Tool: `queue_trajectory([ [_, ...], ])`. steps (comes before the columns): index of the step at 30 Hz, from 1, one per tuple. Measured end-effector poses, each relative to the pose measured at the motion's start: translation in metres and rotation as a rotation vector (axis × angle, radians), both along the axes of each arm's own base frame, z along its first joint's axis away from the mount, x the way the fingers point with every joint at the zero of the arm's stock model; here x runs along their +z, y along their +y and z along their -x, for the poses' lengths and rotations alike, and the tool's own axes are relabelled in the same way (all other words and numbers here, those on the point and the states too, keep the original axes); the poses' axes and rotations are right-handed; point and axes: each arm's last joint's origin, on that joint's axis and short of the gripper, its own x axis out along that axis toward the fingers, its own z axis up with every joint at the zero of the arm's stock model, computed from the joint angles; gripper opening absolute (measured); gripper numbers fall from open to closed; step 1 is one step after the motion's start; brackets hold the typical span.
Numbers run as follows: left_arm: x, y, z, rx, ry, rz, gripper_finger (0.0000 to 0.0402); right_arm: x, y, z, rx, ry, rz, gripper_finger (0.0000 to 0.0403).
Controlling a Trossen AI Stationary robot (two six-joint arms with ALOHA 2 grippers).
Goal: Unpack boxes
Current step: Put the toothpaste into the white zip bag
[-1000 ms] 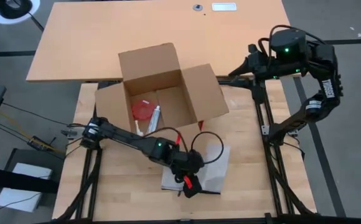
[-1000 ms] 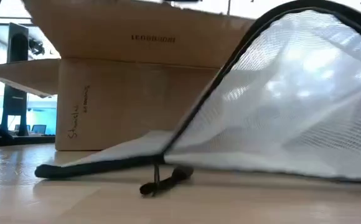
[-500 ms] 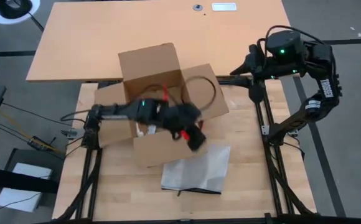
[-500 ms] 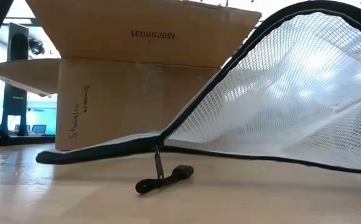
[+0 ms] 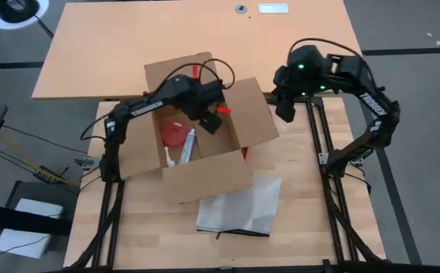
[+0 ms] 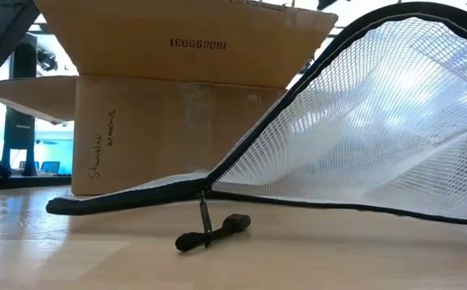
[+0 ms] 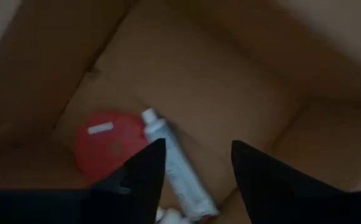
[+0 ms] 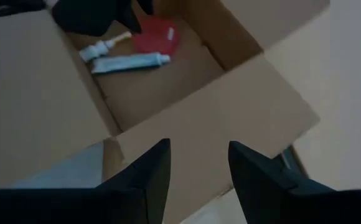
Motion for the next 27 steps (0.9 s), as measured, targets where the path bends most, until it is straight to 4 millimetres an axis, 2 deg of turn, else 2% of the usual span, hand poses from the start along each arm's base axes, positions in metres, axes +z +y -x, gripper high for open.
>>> queue_trajectory([
  [5, -0.056, 0.018, 0.003, -0.023, 0.166, 0.095, 0.0217, -0.024, -0.01, -0.01, -0.055, 0.052, -0.059, 0.0162],
  [12, -0.123, 0.017, 0.007, -0.007, 0.256, 0.213, 0.0218, -0.048, -0.015, -0.022, -0.092, 0.073, -0.108, 0.0162],
  [17, -0.153, 0.009, 0.012, 0.021, 0.3, 0.251, 0.0218, -0.057, -0.017, -0.027, -0.121, 0.071, -0.131, 0.0162],
  [27, -0.198, 0.0, 0.019, 0.073, 0.269, 0.28, 0.0218, -0.056, -0.018, -0.028, -0.134, 0.056, -0.136, 0.0162],
])
